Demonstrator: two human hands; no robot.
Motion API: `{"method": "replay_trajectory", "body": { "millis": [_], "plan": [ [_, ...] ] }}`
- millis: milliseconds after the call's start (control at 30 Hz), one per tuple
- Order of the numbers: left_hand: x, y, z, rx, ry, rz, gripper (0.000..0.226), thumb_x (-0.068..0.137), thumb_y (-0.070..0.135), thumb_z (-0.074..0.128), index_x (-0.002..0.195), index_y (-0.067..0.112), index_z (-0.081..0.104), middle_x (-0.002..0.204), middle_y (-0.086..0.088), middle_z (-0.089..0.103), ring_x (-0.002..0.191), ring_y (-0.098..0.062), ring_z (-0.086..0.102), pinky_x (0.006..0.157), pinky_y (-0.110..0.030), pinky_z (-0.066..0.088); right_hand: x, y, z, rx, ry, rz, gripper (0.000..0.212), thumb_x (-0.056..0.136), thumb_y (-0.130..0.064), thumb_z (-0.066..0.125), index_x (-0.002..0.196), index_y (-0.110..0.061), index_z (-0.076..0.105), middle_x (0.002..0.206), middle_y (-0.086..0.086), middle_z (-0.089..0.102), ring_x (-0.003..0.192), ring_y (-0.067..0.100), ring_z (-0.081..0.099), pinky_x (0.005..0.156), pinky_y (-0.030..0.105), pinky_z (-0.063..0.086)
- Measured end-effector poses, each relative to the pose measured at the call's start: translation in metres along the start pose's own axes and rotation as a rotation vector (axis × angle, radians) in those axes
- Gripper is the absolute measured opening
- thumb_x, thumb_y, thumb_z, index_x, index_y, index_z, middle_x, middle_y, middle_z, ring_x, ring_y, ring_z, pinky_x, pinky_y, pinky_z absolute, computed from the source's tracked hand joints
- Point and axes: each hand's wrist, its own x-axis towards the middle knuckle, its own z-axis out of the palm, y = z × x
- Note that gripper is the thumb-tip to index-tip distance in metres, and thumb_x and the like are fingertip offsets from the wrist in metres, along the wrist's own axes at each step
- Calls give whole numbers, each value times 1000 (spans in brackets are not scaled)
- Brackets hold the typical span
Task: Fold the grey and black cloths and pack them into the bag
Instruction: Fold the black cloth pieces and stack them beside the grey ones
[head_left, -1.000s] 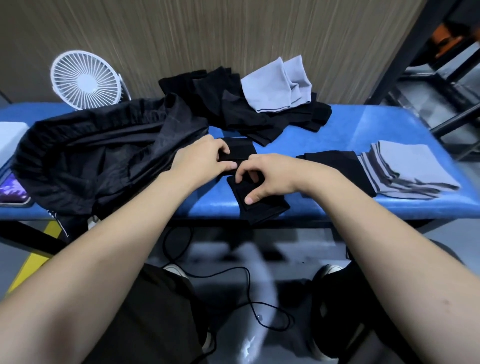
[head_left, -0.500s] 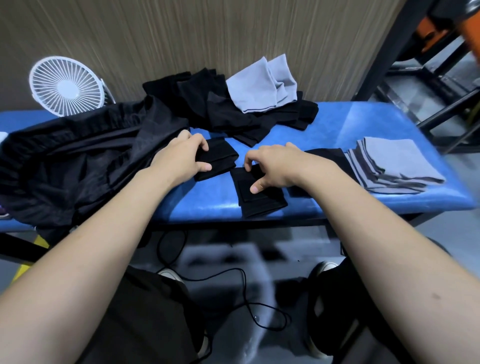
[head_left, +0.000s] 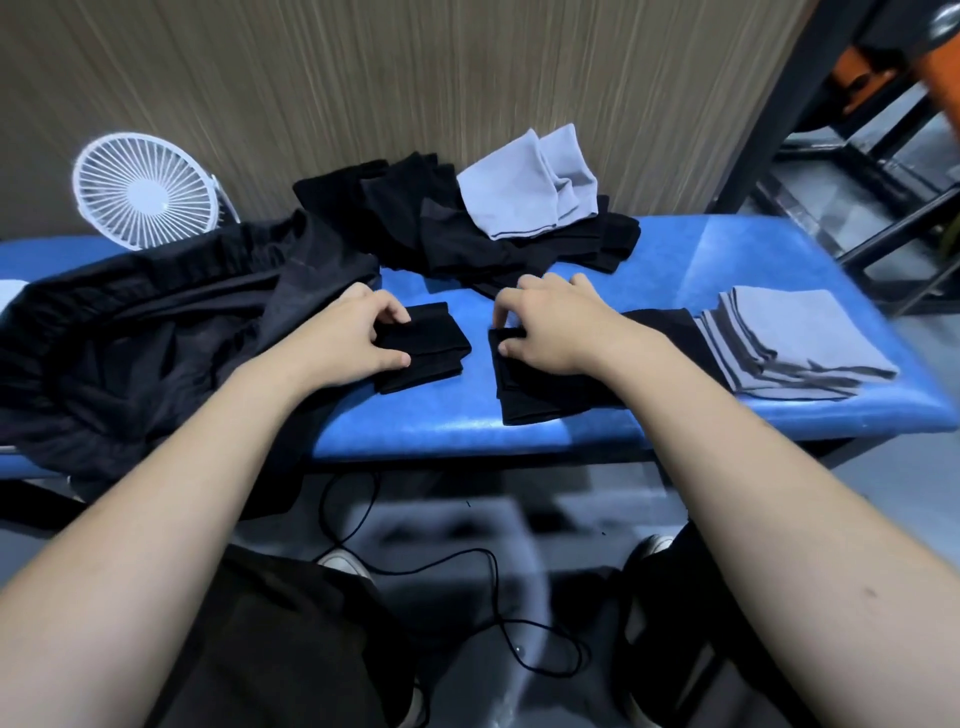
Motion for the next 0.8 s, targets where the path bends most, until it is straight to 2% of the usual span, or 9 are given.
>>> {"method": "replay_trajectory", "body": {
  "millis": [200, 267, 333, 433, 500, 567, 633, 733, 800],
  "plan": [
    [-4, 4, -3, -72, 124, 11, 31, 81, 13, 72, 106, 19, 56, 84, 7, 55, 79, -16, 56, 67, -25, 37, 13, -31, 13, 152, 82, -72, 48, 91, -48, 61, 133, -28, 49, 127, -2, 55, 120, 22, 48, 102, 42, 31],
    [-3, 4, -5, -167, 135, 33, 33, 81, 11, 69, 108, 21, 55, 90, 8, 56, 76, -10, 52, 73, -22, 42, 16, -37, 15, 235, 94, -61, 54, 90, -52, 62, 136, -27, 46, 126, -1, 57, 118, 22, 52, 101, 42, 32],
    [-3, 2, -7, -251, 146, 68, 39, 80, 9, 68, 114, 23, 54, 96, 8, 55, 76, -10, 50, 80, -28, 44, 16, -41, 13, 363, 108, -50, 60, 88, -53, 64, 137, -27, 43, 128, -2, 59, 117, 22, 54, 102, 44, 35],
    [-7, 5, -13, -382, 184, 132, 44, 77, 16, 66, 119, 24, 55, 89, 15, 52, 73, -8, 45, 75, -23, 42, 14, -45, 9, 601, 145, -46, 68, 85, -48, 70, 140, -26, 39, 129, -3, 60, 119, 21, 56, 104, 43, 40],
    [-11, 10, -17, -505, 207, 200, 46, 75, 15, 62, 120, 20, 55, 88, 11, 51, 71, -7, 41, 73, -18, 39, 12, -47, 7, 737, 198, -16, 70, 85, -37, 74, 143, -24, 37, 120, -2, 60, 113, 20, 57, 97, 32, 44],
    [-14, 14, -21, -620, 218, 246, 45, 77, 10, 61, 122, 15, 54, 95, 2, 52, 71, -7, 40, 72, -17, 38, 12, -49, 4, 849, 235, 29, 70, 86, -26, 74, 144, -23, 36, 107, -3, 55, 101, 19, 60, 80, 21, 47],
    [-17, 16, -23, -732, 210, 260, 45, 78, 7, 60, 122, 13, 52, 99, -3, 53, 74, -9, 41, 73, -21, 38, 11, -50, 2, 970, 246, 44, 71, 86, -18, 73, 146, -23, 35, 110, 0, 51, 91, 14, 60, 69, 15, 50],
    [-19, 18, -24, -877, 186, 275, 47, 76, 6, 63, 121, 16, 51, 108, -7, 53, 87, -19, 46, 78, -29, 39, 10, -47, 2, 1057, 234, 11, 68, 86, -21, 73, 145, -26, 39, 127, 0, 51, 113, 11, 56, 97, 25, 48],
    [-20, 18, -24, -923, 191, 264, 47, 77, 3, 65, 119, 14, 51, 111, -3, 55, 91, -14, 51, 80, -26, 44, 9, -46, 1, 1123, 206, -5, 59, 86, -27, 72, 139, -25, 46, 128, -3, 56, 120, 10, 55, 106, 31, 44]
  ]
}}
